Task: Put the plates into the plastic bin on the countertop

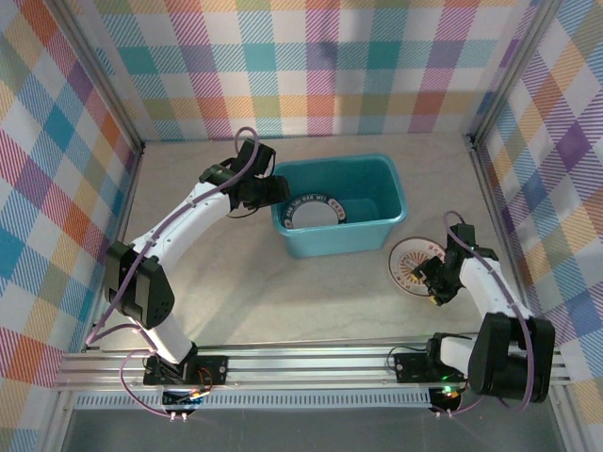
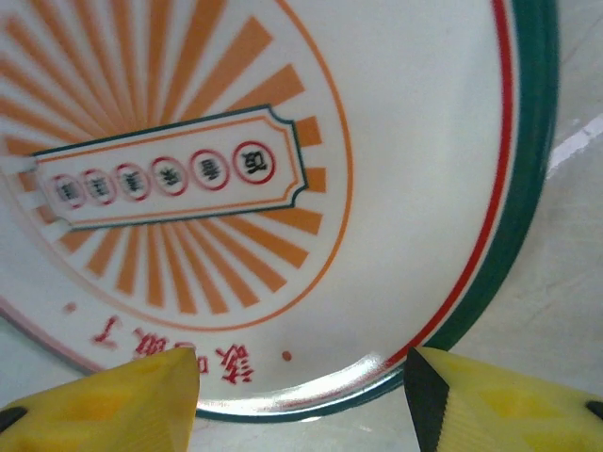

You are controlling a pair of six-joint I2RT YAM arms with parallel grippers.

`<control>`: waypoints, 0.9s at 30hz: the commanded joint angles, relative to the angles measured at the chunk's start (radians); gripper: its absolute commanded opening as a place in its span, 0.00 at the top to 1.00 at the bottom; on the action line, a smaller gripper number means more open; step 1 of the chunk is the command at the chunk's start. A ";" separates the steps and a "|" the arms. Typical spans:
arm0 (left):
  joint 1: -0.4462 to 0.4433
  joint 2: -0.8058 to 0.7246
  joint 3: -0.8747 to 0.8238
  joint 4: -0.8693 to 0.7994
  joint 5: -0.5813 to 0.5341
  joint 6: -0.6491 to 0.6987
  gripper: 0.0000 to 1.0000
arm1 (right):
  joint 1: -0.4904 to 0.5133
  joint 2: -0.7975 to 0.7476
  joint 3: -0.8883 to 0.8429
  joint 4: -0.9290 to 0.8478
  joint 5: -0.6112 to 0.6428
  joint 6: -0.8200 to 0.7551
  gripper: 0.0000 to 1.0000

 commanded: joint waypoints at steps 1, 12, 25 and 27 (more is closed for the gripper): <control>0.006 0.000 0.006 0.018 0.005 -0.004 0.41 | -0.008 -0.055 0.026 -0.071 0.019 0.027 0.39; 0.006 -0.005 0.001 0.008 -0.003 -0.006 0.41 | -0.040 -0.081 -0.046 -0.099 0.014 0.040 0.41; 0.006 0.003 -0.005 0.008 -0.007 -0.024 0.41 | -0.043 0.007 -0.089 0.131 0.062 0.070 0.48; 0.006 0.004 -0.005 0.006 -0.007 -0.026 0.41 | -0.043 0.018 -0.090 0.160 0.065 0.072 0.50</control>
